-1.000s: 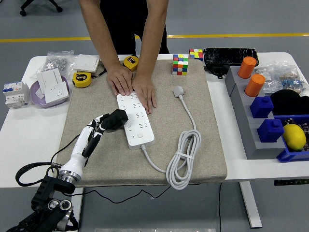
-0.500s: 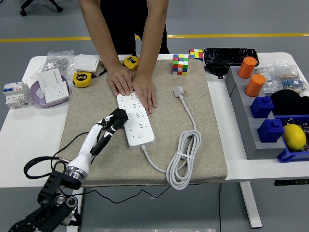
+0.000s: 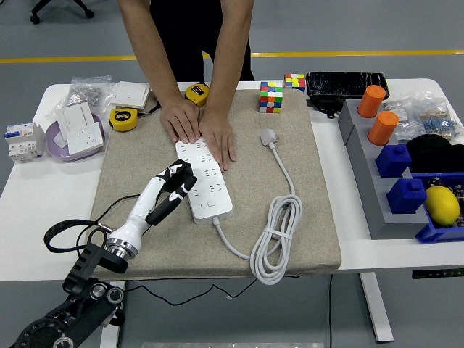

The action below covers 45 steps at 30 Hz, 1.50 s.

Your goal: Pick up the plug,place it near the board,insert it into the board,press the button

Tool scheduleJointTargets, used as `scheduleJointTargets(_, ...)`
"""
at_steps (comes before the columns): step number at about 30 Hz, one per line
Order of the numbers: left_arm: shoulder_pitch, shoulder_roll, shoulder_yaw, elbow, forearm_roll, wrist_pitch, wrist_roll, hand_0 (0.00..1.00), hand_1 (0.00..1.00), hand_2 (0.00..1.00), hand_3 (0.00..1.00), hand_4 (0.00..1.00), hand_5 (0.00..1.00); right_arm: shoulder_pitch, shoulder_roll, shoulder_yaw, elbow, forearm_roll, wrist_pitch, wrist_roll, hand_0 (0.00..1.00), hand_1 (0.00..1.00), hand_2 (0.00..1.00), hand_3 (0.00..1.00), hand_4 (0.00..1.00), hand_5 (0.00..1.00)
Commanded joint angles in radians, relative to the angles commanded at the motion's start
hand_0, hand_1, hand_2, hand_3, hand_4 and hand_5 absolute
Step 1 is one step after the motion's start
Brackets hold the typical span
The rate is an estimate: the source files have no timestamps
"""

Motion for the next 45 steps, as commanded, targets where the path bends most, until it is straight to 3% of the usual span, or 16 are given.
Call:
scheduleJointTargets(5,-0.015,0.006,0.003,0.002,0.085,-0.007,0.016,0.998,0.977,0.922,0.864,0.998,0.998,0.0,-0.002,-0.002,0.0,-0.001,0.0,-0.001,0.787,0.695,0.706,0.748,0.998,0.983)
scheduleJointTargets(14,-0.029,0.014,0.023,0.014,0.142,-0.03,0.047,0.998,0.978,0.922,0.864,0.998,0.998,-0.003,-0.005,-0.006,0.0,0.001,-0.001,-0.001,0.788,0.695,0.706,0.748,0.998,0.983)
scheduleJointTargets(45,-0.079,0.011,0.1,0.029,0.188,-0.052,0.076,0.998,0.976,0.921,0.868,0.998,0.998,0.001,-0.007,-0.002,0.0,0.001,0.0,0.0,0.787,0.695,0.706,0.748,0.998,0.981)
